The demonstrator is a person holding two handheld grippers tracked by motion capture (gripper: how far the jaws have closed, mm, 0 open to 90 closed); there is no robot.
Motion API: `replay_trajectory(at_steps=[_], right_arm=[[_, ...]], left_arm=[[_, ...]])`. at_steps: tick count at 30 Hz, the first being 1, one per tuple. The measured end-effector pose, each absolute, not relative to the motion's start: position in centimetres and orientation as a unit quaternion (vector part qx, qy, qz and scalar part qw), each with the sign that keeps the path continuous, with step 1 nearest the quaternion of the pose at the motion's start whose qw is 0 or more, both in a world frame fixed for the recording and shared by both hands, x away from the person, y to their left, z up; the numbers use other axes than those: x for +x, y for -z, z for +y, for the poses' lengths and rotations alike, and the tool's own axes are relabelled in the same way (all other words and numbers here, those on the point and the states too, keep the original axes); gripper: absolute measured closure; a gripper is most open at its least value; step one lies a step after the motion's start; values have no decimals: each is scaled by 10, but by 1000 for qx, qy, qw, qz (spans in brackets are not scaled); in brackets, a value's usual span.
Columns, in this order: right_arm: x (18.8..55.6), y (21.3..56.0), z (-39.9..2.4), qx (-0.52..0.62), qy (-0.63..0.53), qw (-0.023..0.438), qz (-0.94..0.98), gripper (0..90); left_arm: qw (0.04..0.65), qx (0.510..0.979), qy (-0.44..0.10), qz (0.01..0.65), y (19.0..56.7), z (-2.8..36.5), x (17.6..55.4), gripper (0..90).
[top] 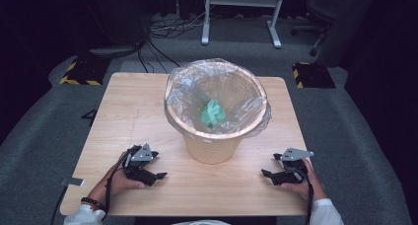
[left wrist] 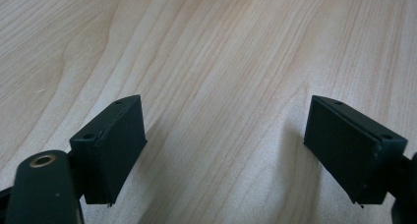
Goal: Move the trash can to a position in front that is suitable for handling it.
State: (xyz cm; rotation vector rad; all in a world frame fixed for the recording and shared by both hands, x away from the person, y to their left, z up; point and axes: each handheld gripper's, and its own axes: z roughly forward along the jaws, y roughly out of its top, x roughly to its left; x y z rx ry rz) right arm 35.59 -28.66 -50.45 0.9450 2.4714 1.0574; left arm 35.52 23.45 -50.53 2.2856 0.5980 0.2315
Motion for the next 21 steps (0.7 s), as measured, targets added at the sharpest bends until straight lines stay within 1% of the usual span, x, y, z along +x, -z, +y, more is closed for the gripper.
replay_trajectory(at_steps=[15,19,21], right_arm=[[366,505,-281,321,-364,141,863,114],[372,505,-277,311,-365,137,866,114],[375,505,-274,307,-367,133,868,127]], left_arm=[[375,894,-91,230,505,229,380,147],[373,896,-89,224,505,227,390,144],[373,897,-87,221,505,224,396,142]])
